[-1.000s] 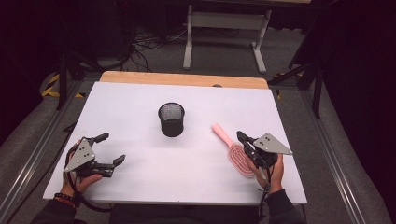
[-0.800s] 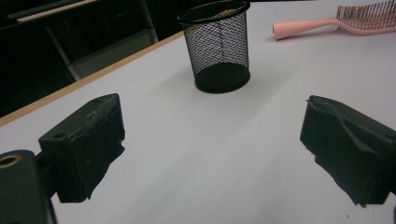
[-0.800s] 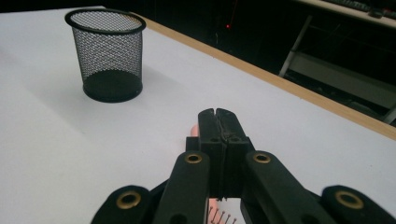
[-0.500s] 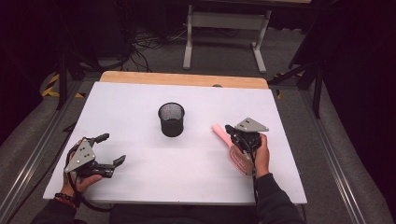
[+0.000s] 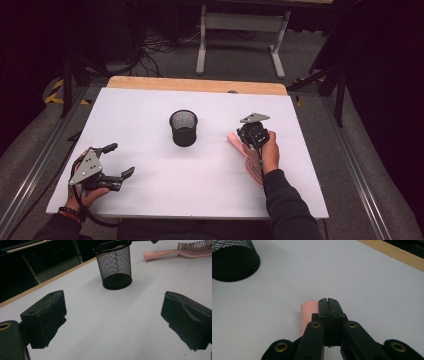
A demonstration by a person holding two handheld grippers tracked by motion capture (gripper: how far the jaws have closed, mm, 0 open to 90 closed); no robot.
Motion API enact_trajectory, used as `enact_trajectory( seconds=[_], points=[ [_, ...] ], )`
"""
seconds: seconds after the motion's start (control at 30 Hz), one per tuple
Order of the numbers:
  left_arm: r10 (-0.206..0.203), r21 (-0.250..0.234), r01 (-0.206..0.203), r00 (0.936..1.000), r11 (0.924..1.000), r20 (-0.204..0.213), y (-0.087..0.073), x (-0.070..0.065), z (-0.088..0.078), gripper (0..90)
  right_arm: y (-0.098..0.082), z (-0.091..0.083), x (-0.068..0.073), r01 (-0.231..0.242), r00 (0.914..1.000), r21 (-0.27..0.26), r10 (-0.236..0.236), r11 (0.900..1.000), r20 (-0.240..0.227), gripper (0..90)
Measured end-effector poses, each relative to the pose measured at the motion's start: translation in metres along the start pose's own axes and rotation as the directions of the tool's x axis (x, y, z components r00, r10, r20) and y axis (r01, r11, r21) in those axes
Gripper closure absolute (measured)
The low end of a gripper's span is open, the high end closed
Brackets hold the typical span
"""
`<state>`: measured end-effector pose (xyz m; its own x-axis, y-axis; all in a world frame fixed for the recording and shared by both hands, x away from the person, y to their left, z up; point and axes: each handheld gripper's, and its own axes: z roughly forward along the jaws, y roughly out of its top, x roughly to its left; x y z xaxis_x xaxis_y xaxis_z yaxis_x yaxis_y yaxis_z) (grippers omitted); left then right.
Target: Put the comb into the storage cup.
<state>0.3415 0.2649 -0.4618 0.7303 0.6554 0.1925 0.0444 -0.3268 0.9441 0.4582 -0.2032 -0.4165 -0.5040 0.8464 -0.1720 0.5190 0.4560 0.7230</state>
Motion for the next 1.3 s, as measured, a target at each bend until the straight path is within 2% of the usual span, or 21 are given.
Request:
enact_trajectory(
  seconds=[0.2, 0.23, 0.5, 0.57, 1.0, 1.3],
  points=[
    [0.0, 0.003, 0.0, 1.0, 1.0, 0.005, 0.0, 0.0, 0.0, 7.1, 0.003, 0.015, -0.002, -0.017, 0.9998, 0.082, 0.016, 0.996, 0.012, 90.0],
    [0.0, 0.004, 0.0, 1.0, 1.0, 0.007, 0.0, 0.0, 0.001, 7.1, 0.003, 0.02, -0.002, -0.011, 0.9998, 0.11, 0.01, 0.994, 0.015, 90.0],
    [0.002, 0.012, -0.002, 0.9999, 0.9999, 0.012, -0.001, 0.0, 0.002, 7.2, 0.002, 0.029, 0.001, 0.01, 0.9997, 0.174, -0.014, 0.985, 0.02, 90.0],
    [0.004, 0.013, -0.004, 0.9999, 0.9999, 0.012, -0.001, 0.0, 0.002, 7.2, 0.0, 0.031, 0.0, 0.0, 0.9999, 0.188, -0.002, 0.982, 0.013, 90.0],
    [0.002, 0.016, -0.002, 0.9999, 0.9999, 0.016, -0.001, 0.0, 0.002, 7.1, 0.002, 0.032, 0.007, 0.029, 0.9996, 0.19, -0.029, 0.981, 0.0, 90.0],
    [0.005, 0.024, -0.006, 0.9998, 0.9997, 0.019, -0.001, 0.0, 0.003, 7.2, 0.002, 0.031, 0.018, 0.066, 0.9974, 0.178, -0.06, 0.982, -0.041, 90.0]
  ],
)
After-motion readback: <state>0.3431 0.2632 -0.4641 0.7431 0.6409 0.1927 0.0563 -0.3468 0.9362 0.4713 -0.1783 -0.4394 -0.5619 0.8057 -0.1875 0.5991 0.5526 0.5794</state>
